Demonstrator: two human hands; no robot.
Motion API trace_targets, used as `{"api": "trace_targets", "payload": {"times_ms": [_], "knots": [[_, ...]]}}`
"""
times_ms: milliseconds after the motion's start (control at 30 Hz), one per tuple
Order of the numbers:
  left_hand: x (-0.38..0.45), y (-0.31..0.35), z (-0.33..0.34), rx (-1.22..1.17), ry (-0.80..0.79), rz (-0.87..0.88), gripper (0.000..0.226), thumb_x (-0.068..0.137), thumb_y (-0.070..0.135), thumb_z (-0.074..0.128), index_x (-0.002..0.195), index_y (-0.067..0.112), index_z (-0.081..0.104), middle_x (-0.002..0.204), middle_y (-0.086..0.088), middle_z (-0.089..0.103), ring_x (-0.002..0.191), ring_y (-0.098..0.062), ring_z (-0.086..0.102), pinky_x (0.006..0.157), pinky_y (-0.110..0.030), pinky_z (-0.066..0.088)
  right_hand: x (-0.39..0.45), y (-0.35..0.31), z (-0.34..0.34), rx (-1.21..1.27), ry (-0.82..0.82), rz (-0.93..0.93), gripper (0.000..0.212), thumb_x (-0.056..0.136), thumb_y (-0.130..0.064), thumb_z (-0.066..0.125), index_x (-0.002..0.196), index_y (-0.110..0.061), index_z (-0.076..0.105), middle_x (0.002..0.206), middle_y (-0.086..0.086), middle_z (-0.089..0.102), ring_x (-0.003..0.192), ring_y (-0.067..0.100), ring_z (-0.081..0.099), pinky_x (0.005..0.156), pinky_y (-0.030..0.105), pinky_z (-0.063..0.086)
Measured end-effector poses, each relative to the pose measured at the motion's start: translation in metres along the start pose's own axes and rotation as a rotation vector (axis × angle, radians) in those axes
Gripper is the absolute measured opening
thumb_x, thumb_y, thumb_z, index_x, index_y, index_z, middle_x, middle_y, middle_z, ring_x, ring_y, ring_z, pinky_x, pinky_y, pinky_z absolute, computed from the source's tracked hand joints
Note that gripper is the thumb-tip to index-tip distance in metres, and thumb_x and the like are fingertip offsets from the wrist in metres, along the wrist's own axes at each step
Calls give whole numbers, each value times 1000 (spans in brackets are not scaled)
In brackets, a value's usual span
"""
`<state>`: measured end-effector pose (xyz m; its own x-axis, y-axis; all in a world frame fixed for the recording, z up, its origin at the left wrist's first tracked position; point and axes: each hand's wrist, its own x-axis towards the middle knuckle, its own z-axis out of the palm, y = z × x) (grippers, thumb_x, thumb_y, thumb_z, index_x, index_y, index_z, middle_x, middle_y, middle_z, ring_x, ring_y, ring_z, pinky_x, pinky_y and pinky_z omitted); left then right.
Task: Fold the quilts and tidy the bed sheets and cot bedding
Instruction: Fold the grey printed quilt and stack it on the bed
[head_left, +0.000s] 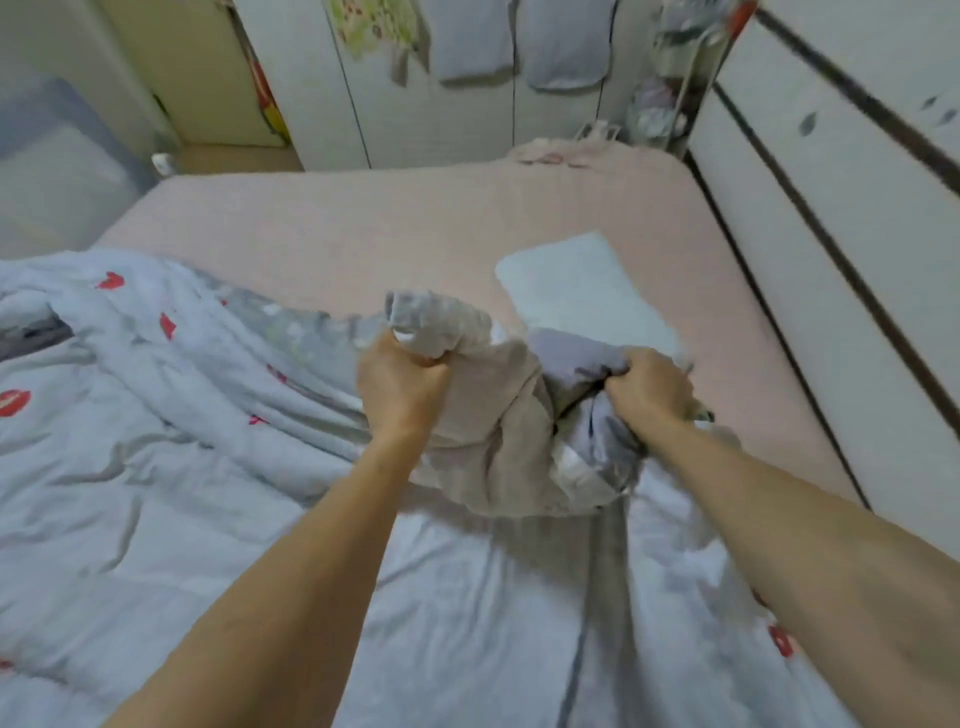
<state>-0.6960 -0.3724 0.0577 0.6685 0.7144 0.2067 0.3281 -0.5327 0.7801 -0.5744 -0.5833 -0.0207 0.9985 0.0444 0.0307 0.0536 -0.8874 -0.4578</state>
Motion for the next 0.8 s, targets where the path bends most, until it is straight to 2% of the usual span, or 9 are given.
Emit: {"api": "trace_targets", "payload": {"times_ms": [100,233,300,367,500,600,667,733,800], "knots": [[14,64,25,-54,-1,27,7,74,15,66,72,18,59,66,-4,62,67,-25,60,57,-27,41,64,-7,-65,136,166,148,14,83,-15,55,80,-15,69,86,17,69,79,37,62,63,32,37],[41,132,64,-176,57,51,6,78,19,65,79,17,60,65,5,55,62,-14,52,55,-23,37,141,-13,-130,253,319,203,22,90,-12,47,68,-11,49,74,13,56,78,33,53,64,37,37],[55,148,91,-174,77,57,6,79,19,63,81,14,61,65,5,55,63,-14,51,58,-23,36,174,-1,-146,161,274,177,14,94,-22,50,104,-15,57,108,15,56,109,36,48,90,46,38],[62,143,104,-115,84,26,9,80,17,61,87,11,63,72,0,55,69,-17,49,63,-25,35,179,16,-137,24,201,137,43,97,-31,48,135,-15,40,138,20,38,130,37,34,110,48,24],[46,125,131,-117,46,-62,9,79,9,58,85,15,59,62,9,48,54,-6,41,47,-18,29,132,69,-89,244,-115,114,26,95,-25,50,106,-3,59,108,16,54,93,33,54,80,37,44],[28,122,140,-178,30,-84,18,79,7,57,71,21,53,59,14,47,54,3,41,43,-9,27,91,104,-51,393,-283,246,32,91,-19,55,60,-12,49,62,8,50,63,26,47,54,33,29],[29,128,139,-217,43,-79,30,79,8,58,62,30,47,58,16,47,54,4,42,39,-7,30,69,119,-33,405,-367,298,9,86,-19,66,87,-11,61,87,9,63,86,26,58,63,29,36],[31,133,138,-219,27,-63,33,79,9,58,60,32,44,58,16,47,54,3,42,45,-9,31,56,127,-24,544,-383,364,40,84,-23,71,118,-7,57,115,4,61,100,22,58,73,22,47],[25,128,141,-205,-7,-59,29,80,10,59,63,30,46,59,14,48,55,-1,45,53,-19,36,54,122,-24,889,-417,604,48,85,-43,69,118,-10,56,119,4,60,92,22,60,70,26,54]]}}
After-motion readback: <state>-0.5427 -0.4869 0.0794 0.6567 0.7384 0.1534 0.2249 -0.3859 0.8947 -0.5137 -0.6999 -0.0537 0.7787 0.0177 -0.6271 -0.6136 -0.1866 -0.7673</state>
